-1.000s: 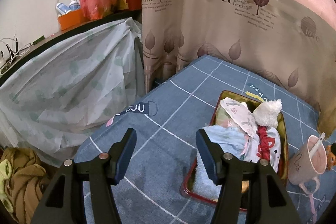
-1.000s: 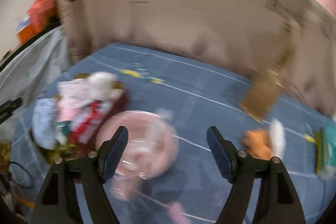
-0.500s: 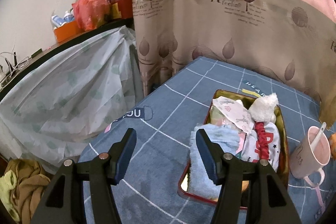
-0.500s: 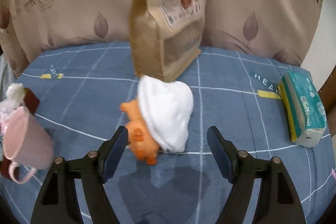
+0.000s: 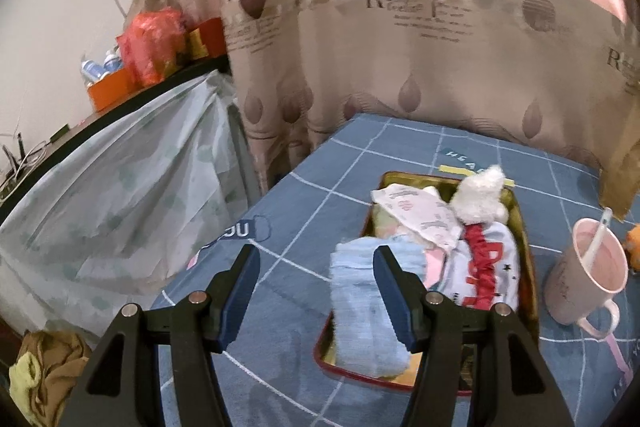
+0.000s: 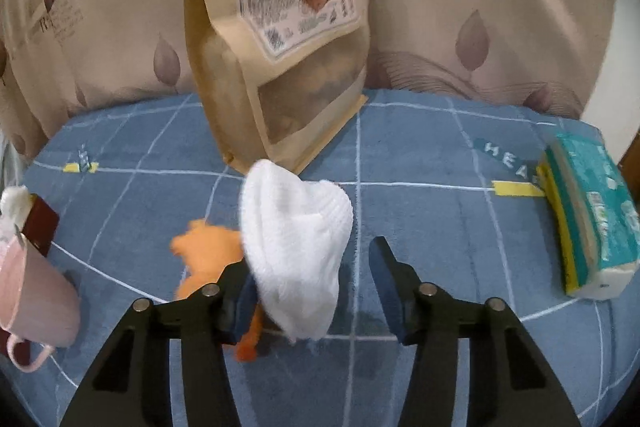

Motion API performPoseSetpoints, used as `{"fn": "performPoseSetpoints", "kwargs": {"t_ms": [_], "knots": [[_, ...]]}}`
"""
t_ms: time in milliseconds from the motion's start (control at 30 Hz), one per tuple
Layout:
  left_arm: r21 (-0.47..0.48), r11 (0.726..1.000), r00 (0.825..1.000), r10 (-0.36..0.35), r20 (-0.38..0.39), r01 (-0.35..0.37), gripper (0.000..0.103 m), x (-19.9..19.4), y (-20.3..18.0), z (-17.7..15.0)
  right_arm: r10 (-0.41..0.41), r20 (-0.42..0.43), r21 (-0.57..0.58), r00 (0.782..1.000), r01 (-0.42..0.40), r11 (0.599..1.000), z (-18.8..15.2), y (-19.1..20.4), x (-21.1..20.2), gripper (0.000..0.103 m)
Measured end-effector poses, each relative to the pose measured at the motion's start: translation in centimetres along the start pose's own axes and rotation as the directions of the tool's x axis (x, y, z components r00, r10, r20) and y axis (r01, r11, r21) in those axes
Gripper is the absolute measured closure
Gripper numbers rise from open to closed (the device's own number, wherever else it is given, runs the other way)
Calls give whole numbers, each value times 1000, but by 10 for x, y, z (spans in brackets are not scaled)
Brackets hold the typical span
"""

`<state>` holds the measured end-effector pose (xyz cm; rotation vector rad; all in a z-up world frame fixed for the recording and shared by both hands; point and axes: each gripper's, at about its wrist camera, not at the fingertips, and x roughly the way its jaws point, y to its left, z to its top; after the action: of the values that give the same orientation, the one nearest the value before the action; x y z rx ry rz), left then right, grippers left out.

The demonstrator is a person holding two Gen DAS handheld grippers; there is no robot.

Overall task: Organize soft objects
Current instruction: 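Grasp the white knit sock beside the orange doll with the right gripper, then grasp the orange toy doll with the left gripper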

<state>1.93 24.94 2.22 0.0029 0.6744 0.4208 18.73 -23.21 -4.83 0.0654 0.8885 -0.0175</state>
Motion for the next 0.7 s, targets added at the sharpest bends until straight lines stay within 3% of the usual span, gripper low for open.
{"fn": "performPoseSetpoints", "kwargs": {"t_ms": [67,300,433,567,700], "knots": [[13,1000,1000,-17,4,17,43,-4,-6,0,-5,-11,-6,1000,5,1000,0,0,12,54],[47,991,992,-127,-15,128,43,-20,-39,5,34,7,36,999,-34,999,1,-10,27,77],[71,975,978,-209,-27,210,43,-31,-68,7,11,31,13,999,-11,1000,-10,-15,17,80],[126,947,955,-292,-46,296,43,-45,-110,8,-21,50,-1,999,21,1000,-26,-28,-1,80],[170,902,918,-389,-82,397,43,-58,-158,8,-60,49,-25,997,62,998,-46,-43,-15,80]]}}
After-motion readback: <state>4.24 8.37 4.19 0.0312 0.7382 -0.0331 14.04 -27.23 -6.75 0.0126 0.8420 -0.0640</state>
